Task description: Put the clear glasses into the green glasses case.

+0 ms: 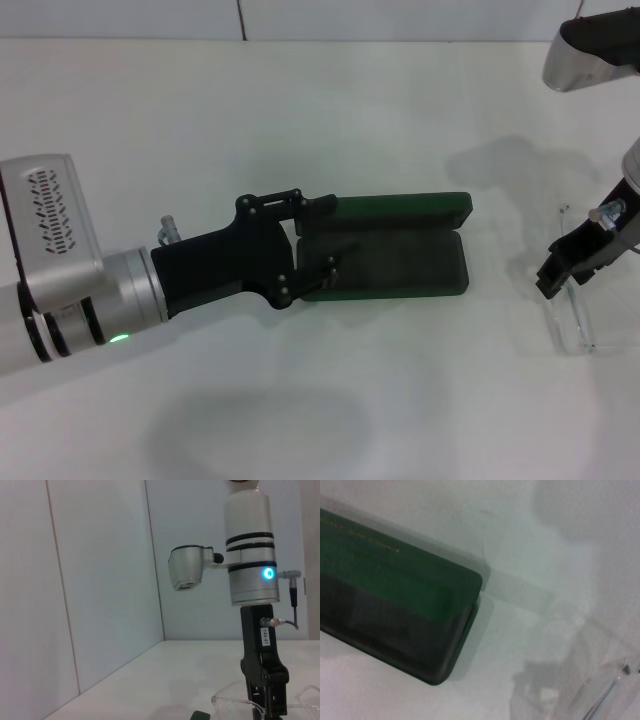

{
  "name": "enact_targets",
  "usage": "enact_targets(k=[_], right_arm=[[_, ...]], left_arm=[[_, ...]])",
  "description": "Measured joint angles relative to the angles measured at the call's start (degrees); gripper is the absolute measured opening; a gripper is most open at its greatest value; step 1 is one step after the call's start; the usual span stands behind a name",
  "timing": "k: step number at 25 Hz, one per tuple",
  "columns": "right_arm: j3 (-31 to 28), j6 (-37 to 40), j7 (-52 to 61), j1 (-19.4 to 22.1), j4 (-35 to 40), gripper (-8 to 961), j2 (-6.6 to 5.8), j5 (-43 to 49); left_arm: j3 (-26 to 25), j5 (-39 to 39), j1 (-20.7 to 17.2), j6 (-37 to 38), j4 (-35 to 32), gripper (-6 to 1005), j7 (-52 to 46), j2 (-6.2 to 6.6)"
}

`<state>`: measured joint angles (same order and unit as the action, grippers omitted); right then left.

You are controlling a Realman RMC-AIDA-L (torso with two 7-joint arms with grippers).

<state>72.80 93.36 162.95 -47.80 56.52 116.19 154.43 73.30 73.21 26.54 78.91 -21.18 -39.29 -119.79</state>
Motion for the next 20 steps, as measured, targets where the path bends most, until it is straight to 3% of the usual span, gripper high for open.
enact_targets(k=[14,20], right_arm=[[0.71,0.51,-0.01,0.48,-0.1,282,0.0,-0.1],[1.45,0.05,-0.11,0.69,0.38,267,0.0,-0.1]], left_arm=[[0.0,0.0,-0.25,-0.17,-0.08,527,0.1,0.09],[-0.21,-0.05,-0.3,-0.17,-0.06,527,0.14,0.09]])
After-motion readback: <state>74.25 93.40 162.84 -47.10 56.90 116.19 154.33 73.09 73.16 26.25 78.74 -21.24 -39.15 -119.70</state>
